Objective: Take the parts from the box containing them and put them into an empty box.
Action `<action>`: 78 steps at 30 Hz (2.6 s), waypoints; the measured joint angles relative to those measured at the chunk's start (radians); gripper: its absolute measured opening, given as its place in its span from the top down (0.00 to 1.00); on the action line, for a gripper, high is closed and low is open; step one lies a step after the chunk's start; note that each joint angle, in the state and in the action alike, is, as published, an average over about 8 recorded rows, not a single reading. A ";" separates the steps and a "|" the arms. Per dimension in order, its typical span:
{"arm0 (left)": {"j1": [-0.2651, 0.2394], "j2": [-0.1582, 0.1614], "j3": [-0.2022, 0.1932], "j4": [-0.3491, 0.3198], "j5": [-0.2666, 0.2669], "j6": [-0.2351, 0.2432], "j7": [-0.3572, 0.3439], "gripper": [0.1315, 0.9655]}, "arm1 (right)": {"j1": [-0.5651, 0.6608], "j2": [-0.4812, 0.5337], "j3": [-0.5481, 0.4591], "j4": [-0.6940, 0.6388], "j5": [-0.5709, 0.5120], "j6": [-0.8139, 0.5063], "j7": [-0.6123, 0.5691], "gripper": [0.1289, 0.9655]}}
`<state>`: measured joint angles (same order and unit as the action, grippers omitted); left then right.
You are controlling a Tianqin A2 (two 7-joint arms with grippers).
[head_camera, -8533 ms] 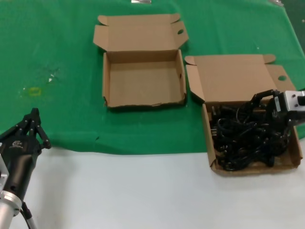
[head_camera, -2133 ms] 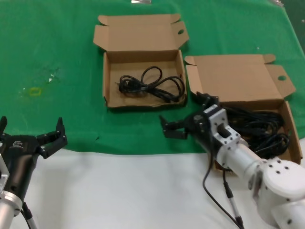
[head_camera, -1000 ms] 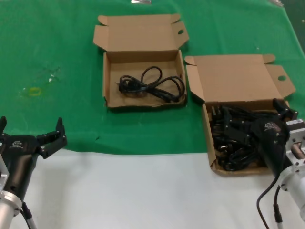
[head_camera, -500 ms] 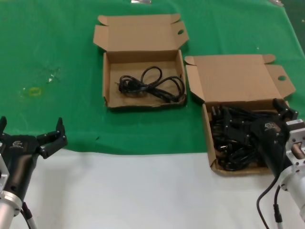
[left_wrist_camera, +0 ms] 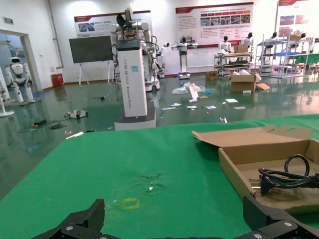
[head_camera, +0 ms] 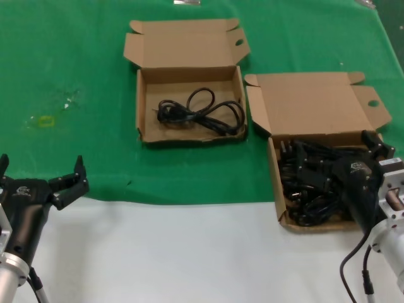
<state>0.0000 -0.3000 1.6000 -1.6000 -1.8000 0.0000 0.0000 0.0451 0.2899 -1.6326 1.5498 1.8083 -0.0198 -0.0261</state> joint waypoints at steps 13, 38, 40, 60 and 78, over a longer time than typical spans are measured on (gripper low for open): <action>0.000 0.000 0.000 0.000 0.000 0.000 0.000 0.00 | 0.000 0.000 0.000 0.000 0.000 0.000 0.000 0.00; 0.000 0.000 0.000 0.000 0.000 0.000 0.000 0.00 | 0.000 0.000 0.000 0.000 0.000 0.000 0.000 0.00; 0.000 0.000 0.000 0.000 0.000 0.000 0.000 0.00 | 0.000 0.000 0.000 0.000 0.000 0.000 0.000 0.00; 0.000 0.000 0.000 0.000 0.000 0.000 0.000 0.00 | 0.000 0.000 0.000 0.000 0.000 0.000 0.000 0.00; 0.000 0.000 0.000 0.000 0.000 0.000 0.000 0.00 | 0.000 0.000 0.000 0.000 0.000 0.000 0.000 0.00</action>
<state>0.0000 -0.3000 1.6000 -1.6000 -1.8000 0.0000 0.0000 0.0451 0.2899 -1.6326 1.5498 1.8083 -0.0198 -0.0261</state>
